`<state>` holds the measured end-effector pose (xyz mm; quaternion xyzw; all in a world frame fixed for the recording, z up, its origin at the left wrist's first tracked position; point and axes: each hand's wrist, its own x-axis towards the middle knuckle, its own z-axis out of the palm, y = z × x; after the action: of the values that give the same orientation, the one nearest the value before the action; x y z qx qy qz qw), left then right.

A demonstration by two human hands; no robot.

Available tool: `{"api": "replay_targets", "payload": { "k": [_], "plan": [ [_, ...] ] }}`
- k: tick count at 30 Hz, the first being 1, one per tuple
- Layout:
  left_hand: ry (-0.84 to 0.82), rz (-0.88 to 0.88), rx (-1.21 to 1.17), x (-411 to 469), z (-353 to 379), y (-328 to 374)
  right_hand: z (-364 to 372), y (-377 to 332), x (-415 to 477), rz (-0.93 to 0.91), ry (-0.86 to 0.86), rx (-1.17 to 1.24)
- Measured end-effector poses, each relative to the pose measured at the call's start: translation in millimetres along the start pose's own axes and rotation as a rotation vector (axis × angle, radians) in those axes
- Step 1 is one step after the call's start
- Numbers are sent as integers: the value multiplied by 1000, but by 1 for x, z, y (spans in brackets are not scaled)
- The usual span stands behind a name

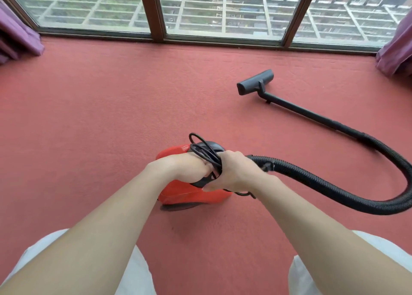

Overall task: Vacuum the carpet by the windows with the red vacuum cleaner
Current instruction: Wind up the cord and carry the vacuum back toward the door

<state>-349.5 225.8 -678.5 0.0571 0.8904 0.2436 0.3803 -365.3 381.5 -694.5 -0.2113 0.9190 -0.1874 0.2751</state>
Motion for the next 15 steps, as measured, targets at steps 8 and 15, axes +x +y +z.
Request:
{"api": "replay_targets", "payload": {
  "k": [8,15],
  "plan": [
    [129,-38,-5,-17,-29,-32,18,0,25,64,48,48],
    [300,152,130,-21,-19,-21,19,-22,21,-44,114,-342]
  ]
}}
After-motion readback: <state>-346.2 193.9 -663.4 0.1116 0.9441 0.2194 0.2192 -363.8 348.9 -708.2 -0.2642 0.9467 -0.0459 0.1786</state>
